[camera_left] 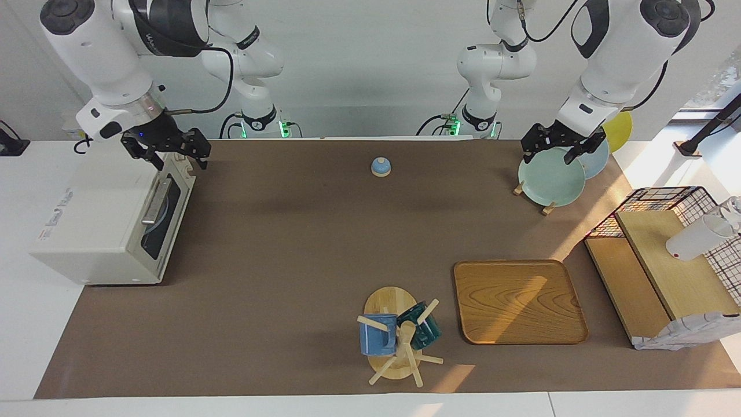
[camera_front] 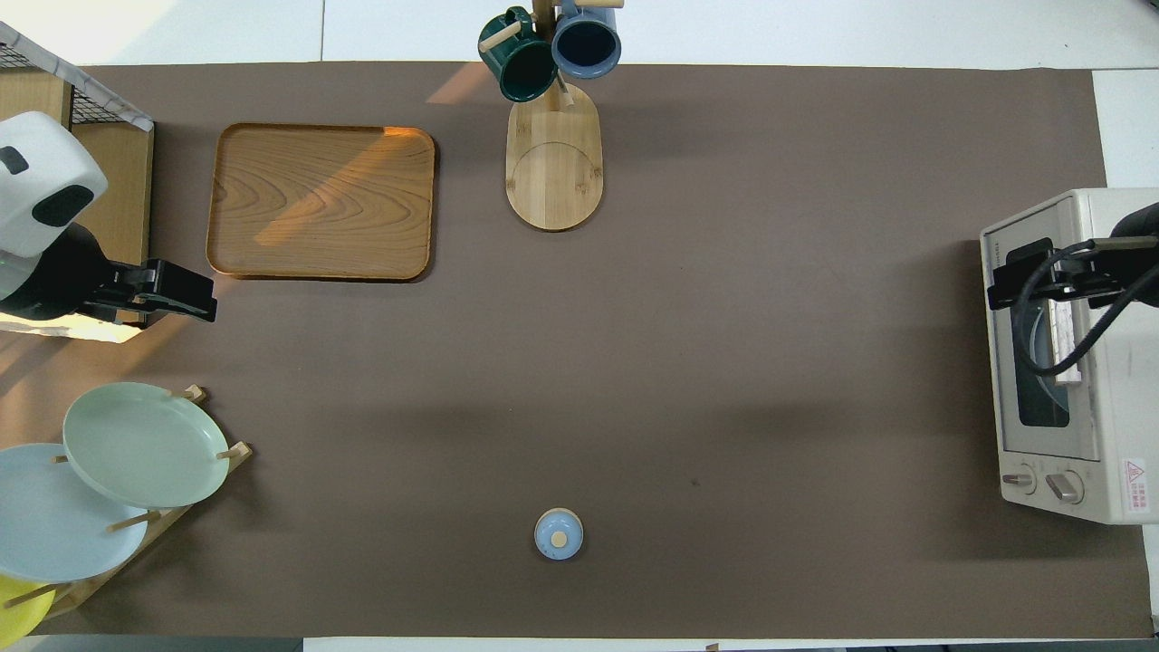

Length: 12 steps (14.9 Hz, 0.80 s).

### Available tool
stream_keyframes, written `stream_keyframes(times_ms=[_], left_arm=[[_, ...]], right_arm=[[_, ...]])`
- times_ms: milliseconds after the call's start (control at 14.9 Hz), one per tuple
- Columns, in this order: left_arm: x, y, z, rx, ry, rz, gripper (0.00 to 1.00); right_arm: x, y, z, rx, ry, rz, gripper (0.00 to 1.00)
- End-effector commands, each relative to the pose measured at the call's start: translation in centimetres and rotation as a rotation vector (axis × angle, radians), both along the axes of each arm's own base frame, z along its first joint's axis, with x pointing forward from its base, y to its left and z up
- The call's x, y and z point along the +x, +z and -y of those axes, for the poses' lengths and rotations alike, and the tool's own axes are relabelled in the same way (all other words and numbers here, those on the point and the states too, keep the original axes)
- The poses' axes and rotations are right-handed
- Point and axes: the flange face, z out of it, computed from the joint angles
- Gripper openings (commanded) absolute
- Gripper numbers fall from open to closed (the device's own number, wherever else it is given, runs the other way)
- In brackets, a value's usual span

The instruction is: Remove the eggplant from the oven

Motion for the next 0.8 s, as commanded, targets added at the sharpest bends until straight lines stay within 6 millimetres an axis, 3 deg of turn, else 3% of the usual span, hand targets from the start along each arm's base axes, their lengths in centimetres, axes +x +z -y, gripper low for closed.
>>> stream_keyframes(times_ms=[0,469,536,603,670,737], left_arm=[[-0.1,0.3,-0.2,0.009,0.007,0.006,1.00],[-0.1,0.3,-0.2,0.009,0.007,0.006,1.00],[-0.1,0.3,-0.2,0.009,0.007,0.006,1.00],[-0.1,0.3,-0.2,0.009,0.007,0.006,1.00],[0.0,0.2,-0.2,0.009,0.007,0.005,1.00],[-0.1,0.3,-0.2,0.009,0.007,0.006,1.00]], right_arm=[[0.5,0.2,-0.2,0.008,-0.011,0.017,1.00],[-0.2,-0.1,-0.1,0.010,-0.002,0.006,1.00],[-0.3,-0.4,0.0,0.012,0.013,0.000,0.76],[-0.4,-0.5,0.1,0.012,0.031,-0.002,0.37],[-0.4,-0.7,0.2,0.008,0.038,-0.002,0.09],[-0.3,-0.9,0.2,-0.002,0.053,0.012,0.03]])
